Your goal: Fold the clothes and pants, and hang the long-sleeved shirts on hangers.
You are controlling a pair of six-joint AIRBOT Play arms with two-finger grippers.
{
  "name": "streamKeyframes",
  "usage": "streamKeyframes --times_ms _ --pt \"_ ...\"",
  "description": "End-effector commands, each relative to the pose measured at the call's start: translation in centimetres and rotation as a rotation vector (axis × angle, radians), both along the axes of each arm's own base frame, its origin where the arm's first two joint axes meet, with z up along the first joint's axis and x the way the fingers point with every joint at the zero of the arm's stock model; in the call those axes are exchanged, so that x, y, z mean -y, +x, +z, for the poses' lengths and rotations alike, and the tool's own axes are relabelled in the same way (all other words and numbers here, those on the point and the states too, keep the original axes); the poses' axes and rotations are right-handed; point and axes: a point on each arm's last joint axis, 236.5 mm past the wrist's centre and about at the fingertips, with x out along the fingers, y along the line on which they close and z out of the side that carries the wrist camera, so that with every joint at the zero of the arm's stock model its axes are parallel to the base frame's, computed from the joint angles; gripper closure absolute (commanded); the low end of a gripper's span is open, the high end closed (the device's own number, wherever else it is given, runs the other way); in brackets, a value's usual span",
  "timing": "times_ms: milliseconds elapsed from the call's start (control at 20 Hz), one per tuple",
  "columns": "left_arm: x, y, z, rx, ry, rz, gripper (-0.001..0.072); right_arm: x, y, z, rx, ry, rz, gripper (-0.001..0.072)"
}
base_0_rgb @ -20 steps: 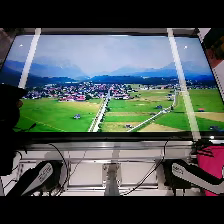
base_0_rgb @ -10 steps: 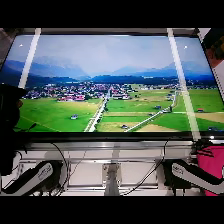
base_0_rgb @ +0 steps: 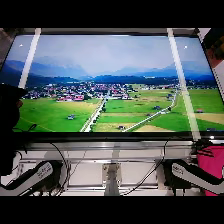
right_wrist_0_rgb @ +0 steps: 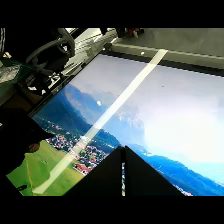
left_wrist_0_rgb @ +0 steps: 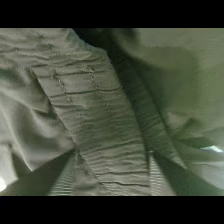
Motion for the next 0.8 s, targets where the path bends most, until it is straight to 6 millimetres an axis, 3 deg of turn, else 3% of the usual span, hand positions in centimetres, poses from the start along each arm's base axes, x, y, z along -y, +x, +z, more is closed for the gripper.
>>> streamKeyframes --times_ms 0,100,300,450,600,750 --pt "-0.4 -1.2 0.1 -0.005 0.004 0.053 0.043 0.0 0.0 0.0 0.0 0.0 0.0 0.0692" --pt "-0.2 -1.5 0.0 -0.017 0.0 0.061 0.0698 0.0 0.0 0.0 0.0 0.0 0.0 0.0692" --pt "0.2 -2.0 -0.1 -0.01 -0.005 0.102 0.0701 0.0 0.0 0.0 0.0 0.0 0.0 0.0692" --pt "2.7 -0.4 -1.0 0.033 -0.067 0.086 0.0701 0.0 0.1 0.2 0.005 0.004 -0.003 0.0692" --pt "7.9 5.2 -0.8 0.171 -0.185 -0.056 0.0702 0.8 1.3 2.1 0.076 0.051 -0.062 0.0692" --pt "17.3 13.6 3.1 0.436 -0.402 -0.245 0.0702 1.3 1.8 3.1 0.11 0.075 -0.089 0.0692"
